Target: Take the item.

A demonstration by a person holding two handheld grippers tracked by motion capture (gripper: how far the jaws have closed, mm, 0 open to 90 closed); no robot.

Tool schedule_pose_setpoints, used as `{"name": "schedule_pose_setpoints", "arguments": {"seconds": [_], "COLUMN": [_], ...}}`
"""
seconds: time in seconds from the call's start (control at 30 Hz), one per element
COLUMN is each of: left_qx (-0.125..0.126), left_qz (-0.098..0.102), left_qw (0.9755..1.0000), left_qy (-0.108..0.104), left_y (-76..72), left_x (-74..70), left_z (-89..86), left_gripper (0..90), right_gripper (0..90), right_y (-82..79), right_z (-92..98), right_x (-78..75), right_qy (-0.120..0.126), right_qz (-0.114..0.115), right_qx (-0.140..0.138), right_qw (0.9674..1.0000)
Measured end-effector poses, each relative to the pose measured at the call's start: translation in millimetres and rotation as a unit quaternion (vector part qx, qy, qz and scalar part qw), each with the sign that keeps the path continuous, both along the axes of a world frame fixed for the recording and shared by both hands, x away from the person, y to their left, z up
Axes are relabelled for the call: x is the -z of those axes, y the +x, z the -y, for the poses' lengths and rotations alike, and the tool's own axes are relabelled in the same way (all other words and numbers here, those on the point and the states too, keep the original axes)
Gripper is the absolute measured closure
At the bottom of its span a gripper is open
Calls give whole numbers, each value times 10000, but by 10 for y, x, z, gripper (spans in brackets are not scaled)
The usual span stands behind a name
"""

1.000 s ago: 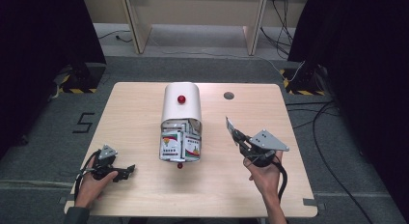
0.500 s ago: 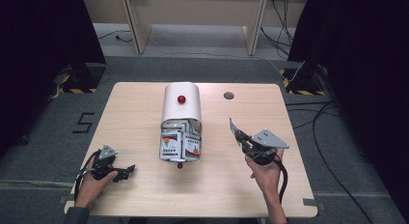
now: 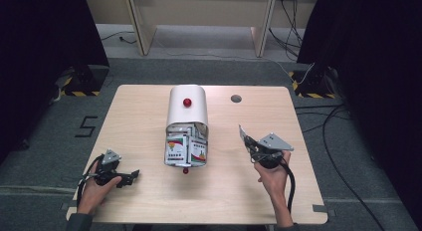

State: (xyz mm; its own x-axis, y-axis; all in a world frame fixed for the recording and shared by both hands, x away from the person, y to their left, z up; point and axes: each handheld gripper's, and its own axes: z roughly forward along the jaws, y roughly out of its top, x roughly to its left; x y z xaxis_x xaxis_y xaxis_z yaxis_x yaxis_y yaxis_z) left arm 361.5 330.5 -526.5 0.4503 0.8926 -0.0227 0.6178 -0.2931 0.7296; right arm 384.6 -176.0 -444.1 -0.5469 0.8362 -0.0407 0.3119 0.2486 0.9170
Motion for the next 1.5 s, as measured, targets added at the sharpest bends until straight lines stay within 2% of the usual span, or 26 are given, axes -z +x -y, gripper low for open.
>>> {"name": "schedule_pose_setpoints", "arguments": {"seconds": [0.63, 0.73, 0.9, 1.5], "left_qx": [3, 2, 4, 0], "left_qz": [1, 0, 1, 3], "left_qw": [10000, 10000, 10000, 10000], "left_qy": [1, 2, 1, -3], "left_y": [1, 0, 1, 1], "left_x": [0, 0, 0, 0], "left_z": [0, 0, 0, 0], "left_gripper": [0, 0, 0, 0], "right_gripper": [861, 861, 861, 855], "right_y": [121, 134, 155, 193], "right_z": [-7, 0, -35, -206], "right_x": [222, 251, 311, 485], "right_qy": [-291, -382, -725, -1025], "right_qz": [-277, -292, -276, -451], "right_qx": [120, 176, 246, 15], "right_qw": [9991, 9987, 9967, 9937]}}
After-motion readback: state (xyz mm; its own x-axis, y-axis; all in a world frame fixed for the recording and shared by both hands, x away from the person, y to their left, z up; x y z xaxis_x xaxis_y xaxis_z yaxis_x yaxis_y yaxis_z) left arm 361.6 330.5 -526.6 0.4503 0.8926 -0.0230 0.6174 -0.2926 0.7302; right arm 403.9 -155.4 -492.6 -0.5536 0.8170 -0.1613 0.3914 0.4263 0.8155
